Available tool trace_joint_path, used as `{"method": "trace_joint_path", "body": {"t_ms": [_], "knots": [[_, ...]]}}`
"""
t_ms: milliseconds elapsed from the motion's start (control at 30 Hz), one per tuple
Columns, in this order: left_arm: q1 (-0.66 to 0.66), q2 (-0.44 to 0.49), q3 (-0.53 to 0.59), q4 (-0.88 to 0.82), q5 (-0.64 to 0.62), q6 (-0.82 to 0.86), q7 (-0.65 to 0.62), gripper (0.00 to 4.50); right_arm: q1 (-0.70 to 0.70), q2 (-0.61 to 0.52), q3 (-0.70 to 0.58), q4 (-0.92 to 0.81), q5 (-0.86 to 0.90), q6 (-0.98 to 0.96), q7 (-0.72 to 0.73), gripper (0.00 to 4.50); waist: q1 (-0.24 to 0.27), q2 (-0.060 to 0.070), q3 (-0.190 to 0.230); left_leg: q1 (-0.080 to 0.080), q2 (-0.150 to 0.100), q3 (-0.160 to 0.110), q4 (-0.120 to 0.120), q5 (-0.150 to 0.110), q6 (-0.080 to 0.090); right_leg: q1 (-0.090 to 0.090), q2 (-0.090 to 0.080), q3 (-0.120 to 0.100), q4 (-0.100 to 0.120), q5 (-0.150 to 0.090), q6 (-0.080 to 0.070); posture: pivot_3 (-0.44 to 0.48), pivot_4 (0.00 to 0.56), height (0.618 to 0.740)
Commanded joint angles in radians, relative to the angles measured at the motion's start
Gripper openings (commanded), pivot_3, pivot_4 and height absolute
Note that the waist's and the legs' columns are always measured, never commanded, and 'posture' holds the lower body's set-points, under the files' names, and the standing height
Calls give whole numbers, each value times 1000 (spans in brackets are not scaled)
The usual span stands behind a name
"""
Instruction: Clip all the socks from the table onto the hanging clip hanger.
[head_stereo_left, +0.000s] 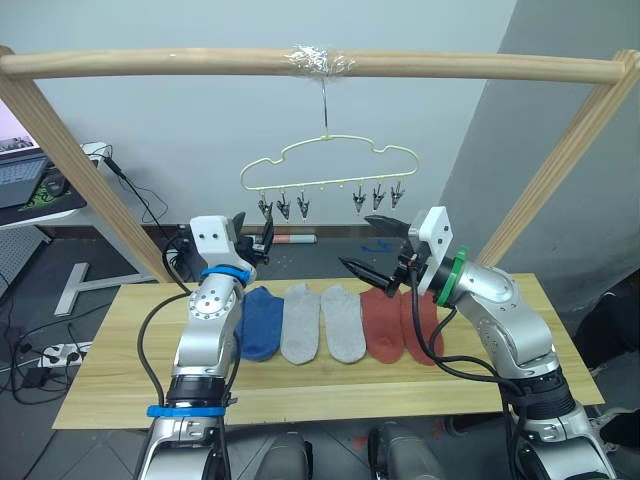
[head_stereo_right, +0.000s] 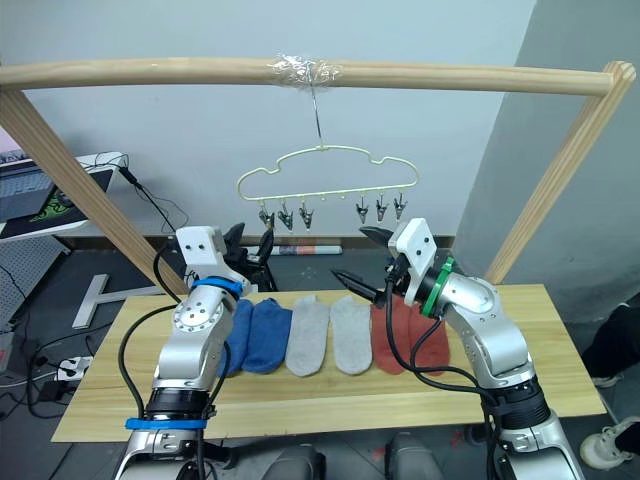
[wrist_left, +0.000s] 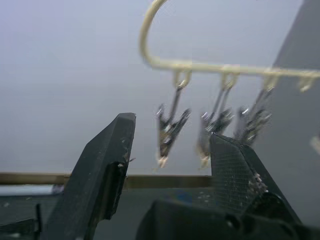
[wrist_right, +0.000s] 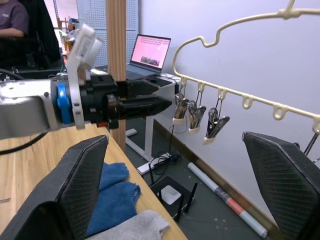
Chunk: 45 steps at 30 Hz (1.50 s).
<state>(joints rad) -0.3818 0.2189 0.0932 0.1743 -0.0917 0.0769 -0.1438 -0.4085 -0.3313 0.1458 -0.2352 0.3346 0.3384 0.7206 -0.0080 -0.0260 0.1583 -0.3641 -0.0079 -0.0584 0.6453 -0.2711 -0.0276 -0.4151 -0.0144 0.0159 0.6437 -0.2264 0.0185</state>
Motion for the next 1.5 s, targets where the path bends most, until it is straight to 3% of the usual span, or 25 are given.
{"method": "trace_joint_path", "body": {"t_ms": [33, 967, 1500], "knots": [[-67, -7, 6, 42, 19, -68, 23, 2701, -12, 0, 8, -35, 12, -5, 15, 4500, 0, -1, 1, 0, 0, 0, 0, 0, 0, 0, 0, 0, 0, 0, 0, -33, 144, 740], [-215, 18, 32, 270, 14, -188, -3, 2701, -81, 6, 6, -45, 20, 20, 19, 4500, -9, -1, 1, 0, 0, -1, 1, 0, 0, 0, 0, -1, 1, 0, 0, -39, 137, 740], [-91, 10, 47, 65, -40, -140, -47, 2701, -78, 5, -5, -50, 26, 28, 3, 4500, -20, 0, 0, 1, 0, -1, 1, 0, 0, 0, -3, -1, 2, 3, -4, -32, 119, 740]]}}
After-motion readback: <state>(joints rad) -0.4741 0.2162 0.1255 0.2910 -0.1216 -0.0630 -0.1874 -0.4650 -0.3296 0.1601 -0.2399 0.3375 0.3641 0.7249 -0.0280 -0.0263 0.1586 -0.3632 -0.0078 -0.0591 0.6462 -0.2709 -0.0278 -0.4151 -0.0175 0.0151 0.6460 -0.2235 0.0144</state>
